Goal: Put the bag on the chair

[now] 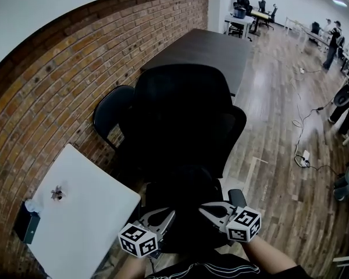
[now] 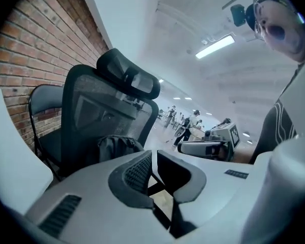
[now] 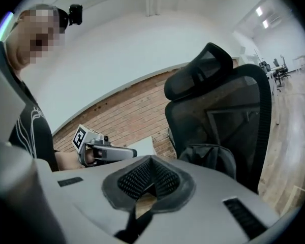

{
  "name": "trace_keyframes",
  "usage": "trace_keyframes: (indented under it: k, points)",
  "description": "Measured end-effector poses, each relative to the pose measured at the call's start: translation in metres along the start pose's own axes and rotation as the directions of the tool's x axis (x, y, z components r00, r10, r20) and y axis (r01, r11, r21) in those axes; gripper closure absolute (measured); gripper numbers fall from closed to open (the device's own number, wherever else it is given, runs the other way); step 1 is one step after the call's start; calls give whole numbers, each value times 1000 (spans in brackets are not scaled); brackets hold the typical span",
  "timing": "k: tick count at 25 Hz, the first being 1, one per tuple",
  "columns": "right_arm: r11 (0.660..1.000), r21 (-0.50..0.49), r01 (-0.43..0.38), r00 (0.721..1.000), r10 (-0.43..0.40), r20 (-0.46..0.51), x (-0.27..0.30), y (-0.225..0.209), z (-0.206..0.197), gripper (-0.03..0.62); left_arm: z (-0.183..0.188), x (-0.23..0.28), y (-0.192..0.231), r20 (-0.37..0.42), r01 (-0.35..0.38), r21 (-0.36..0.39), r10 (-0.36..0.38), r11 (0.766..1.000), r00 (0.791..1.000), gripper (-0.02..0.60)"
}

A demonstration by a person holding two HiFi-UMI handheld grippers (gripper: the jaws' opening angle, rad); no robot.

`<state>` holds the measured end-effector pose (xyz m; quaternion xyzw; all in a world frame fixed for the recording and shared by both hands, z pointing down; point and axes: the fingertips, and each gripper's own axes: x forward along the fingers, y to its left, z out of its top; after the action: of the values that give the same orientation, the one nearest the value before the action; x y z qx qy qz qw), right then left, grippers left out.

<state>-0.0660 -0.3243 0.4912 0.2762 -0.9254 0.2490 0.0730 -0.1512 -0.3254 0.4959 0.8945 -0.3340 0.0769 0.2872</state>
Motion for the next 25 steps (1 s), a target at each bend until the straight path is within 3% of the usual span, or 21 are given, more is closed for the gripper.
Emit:
trace_keyframes:
  k: [11,15,25]
  points:
    - [999,34,-39,994,35,107,-37,94,9,599,11,-73,-74,88,66,32,-69,997,994,538]
    - [998,9,-54,990,53,128,-48,120,9,599,3,-87,-95,70,58,85,-64,995,995,538]
    - [998,-35,-47,988,51,148,-63,141,3,599,-3,-98,-119,69,58,116,-66,992,995,538]
